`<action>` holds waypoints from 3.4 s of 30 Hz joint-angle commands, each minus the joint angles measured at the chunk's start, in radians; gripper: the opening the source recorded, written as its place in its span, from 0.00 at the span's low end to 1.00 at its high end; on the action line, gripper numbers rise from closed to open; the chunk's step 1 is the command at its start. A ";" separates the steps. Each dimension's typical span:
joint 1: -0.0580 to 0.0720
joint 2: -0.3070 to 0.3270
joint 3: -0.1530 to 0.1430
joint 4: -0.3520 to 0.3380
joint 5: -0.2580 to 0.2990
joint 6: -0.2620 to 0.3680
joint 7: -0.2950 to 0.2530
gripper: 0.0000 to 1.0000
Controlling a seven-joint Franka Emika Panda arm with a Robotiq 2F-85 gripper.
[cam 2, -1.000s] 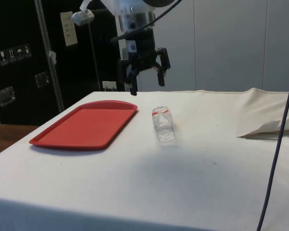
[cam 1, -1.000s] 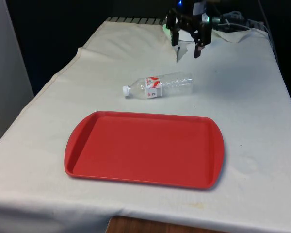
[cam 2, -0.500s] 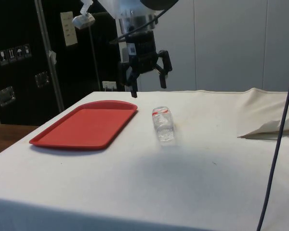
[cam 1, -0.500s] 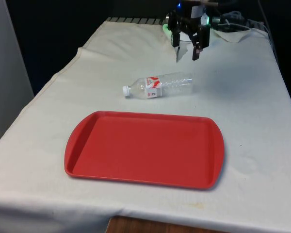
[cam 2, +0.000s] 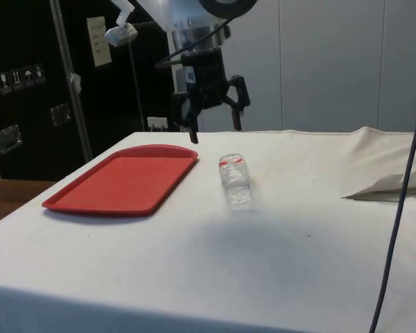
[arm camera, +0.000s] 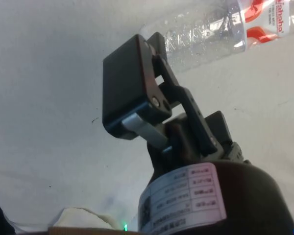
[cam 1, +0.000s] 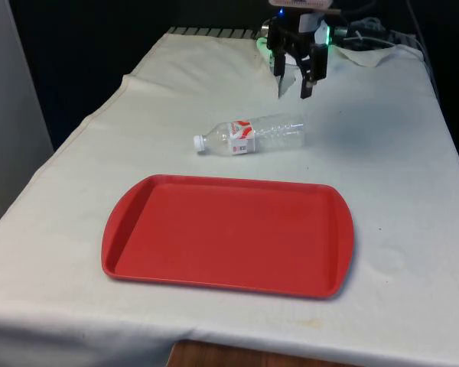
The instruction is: Place the bottle upright on the tray.
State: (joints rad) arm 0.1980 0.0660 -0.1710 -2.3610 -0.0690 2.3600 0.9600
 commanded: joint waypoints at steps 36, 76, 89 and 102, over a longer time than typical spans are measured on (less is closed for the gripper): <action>-0.016 0.070 -0.097 0.006 0.003 0.065 0.060 1.00; -0.035 0.105 -0.184 0.045 0.297 0.026 -0.237 1.00; -0.031 0.128 -0.204 0.070 0.323 -0.013 -0.266 1.00; -0.046 0.154 -0.216 0.097 0.413 -0.064 -0.360 1.00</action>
State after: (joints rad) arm 0.1600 0.2170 -0.3920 -2.2700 0.3240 2.3070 0.6150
